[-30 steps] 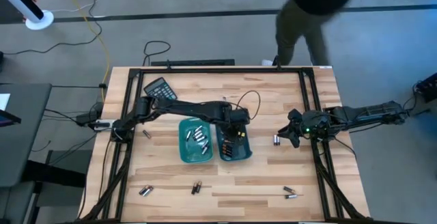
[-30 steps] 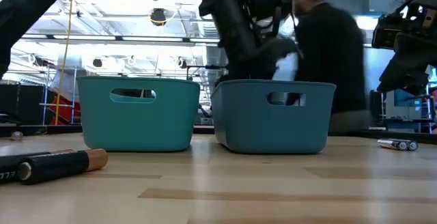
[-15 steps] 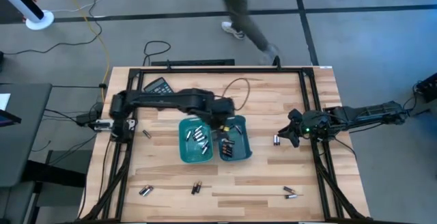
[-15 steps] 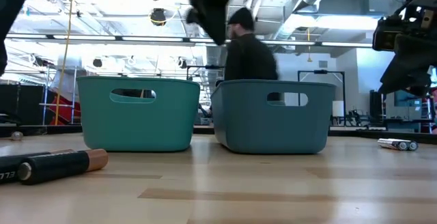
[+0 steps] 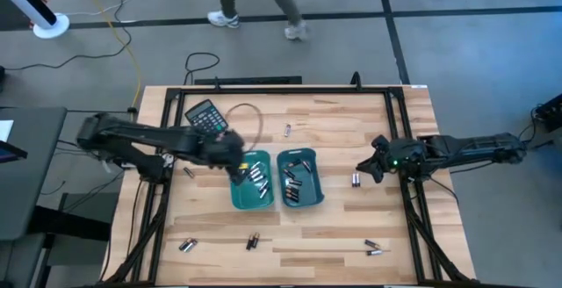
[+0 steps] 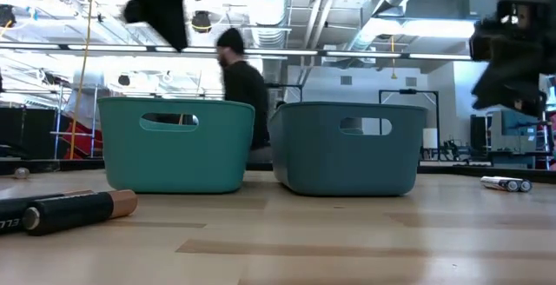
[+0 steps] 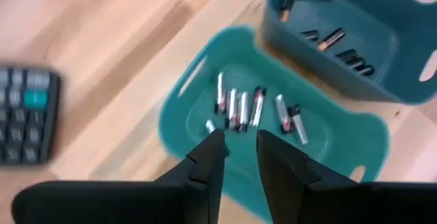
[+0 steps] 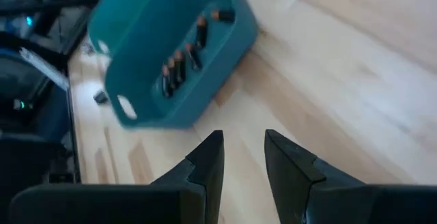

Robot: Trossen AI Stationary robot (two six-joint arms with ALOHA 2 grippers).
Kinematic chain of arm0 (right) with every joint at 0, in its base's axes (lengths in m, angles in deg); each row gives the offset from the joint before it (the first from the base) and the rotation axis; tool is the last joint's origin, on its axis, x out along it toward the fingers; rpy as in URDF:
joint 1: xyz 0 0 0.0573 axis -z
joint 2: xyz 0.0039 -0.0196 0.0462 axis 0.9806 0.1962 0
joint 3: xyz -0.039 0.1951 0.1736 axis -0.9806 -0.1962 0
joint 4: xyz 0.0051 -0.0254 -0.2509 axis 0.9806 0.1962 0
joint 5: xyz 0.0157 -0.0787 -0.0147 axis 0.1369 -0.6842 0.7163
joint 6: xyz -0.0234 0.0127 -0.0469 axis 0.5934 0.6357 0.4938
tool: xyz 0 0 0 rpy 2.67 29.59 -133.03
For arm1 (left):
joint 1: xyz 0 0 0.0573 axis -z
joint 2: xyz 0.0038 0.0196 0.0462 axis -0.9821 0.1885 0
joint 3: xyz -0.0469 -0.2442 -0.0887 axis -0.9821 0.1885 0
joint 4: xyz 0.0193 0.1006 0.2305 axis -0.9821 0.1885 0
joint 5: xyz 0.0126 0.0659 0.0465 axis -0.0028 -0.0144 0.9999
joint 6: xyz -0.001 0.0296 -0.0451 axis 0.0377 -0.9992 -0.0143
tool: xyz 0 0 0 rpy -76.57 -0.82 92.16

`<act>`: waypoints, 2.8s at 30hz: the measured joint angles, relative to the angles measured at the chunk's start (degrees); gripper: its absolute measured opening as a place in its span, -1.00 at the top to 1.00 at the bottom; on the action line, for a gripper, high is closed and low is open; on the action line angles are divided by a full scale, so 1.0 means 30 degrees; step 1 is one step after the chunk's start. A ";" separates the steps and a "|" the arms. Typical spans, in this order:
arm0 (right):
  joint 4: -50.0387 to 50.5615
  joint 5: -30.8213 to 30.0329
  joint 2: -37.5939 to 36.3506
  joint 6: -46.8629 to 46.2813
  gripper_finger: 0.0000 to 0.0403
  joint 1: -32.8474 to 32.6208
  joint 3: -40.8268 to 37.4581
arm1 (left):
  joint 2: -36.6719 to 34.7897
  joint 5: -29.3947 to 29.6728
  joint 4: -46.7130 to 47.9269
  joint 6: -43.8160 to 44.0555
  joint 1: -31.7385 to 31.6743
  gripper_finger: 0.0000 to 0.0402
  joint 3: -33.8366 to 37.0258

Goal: Sort batteries
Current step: Put the silver battery into the green bin

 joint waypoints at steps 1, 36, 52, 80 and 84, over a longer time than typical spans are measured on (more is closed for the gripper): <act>0.0053 -0.0104 0.0218 0.0014 0.39 0.0153 0.0285 | -0.0746 0.0085 -0.0216 0.0753 0.0146 0.59 0.0867; 0.5339 0.3304 1.9461 -0.7155 0.39 0.2561 0.6456 | -0.6401 -0.1599 -0.2849 0.6741 0.6831 0.59 1.0746; 0.4291 0.3179 2.2166 -0.6807 0.77 0.2531 0.6237 | -0.6394 -0.1506 -0.2767 0.6985 0.7731 0.59 1.0746; 1.1682 -0.2983 2.2756 -0.1757 0.92 0.0069 2.3523 | -0.6336 -0.3140 -0.5676 1.0869 1.2104 0.59 1.4693; 1.0193 -0.2975 2.7244 0.2117 0.92 -0.0201 2.8490 | -0.6339 -0.3129 -0.5921 1.1411 1.2603 0.59 1.4884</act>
